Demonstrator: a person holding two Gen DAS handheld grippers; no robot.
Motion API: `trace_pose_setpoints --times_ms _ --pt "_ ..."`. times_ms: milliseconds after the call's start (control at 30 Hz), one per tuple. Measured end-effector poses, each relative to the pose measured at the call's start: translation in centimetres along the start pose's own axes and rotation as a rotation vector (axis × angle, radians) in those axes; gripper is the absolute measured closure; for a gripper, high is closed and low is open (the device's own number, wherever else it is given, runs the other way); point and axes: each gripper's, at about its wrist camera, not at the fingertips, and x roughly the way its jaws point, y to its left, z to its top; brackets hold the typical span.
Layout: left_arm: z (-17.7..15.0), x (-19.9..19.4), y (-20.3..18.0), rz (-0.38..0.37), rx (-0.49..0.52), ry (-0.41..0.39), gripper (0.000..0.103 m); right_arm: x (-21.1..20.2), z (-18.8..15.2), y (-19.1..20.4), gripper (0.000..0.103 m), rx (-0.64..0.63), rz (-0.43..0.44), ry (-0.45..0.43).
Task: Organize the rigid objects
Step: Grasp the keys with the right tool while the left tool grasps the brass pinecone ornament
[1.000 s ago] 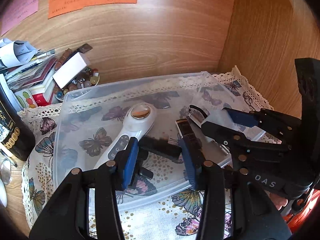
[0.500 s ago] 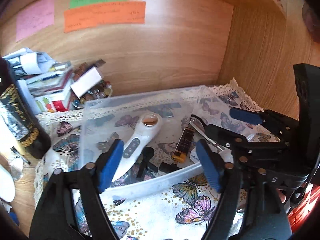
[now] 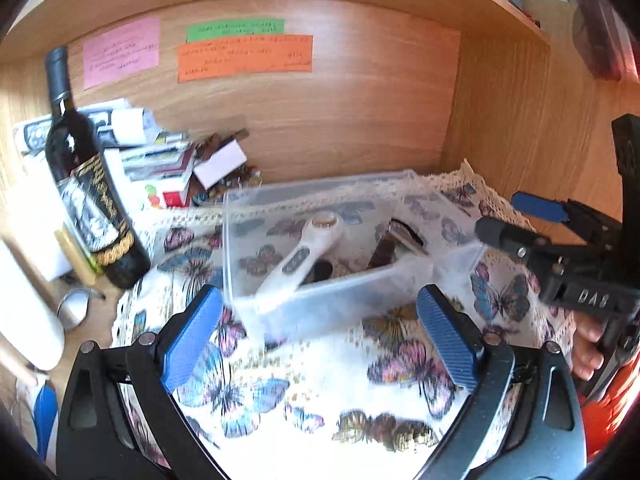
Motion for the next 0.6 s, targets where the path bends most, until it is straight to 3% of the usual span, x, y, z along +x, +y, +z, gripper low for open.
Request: trace_pose_setpoints --times_ms 300,600 --pt "-4.3 -0.4 -1.2 -0.029 0.009 0.074 0.004 -0.8 -3.6 0.1 0.02 -0.002 -0.024 0.09" --pt "-7.9 0.6 -3.4 -0.065 0.036 0.172 0.004 0.7 -8.0 1.1 0.021 -0.015 0.012 0.239"
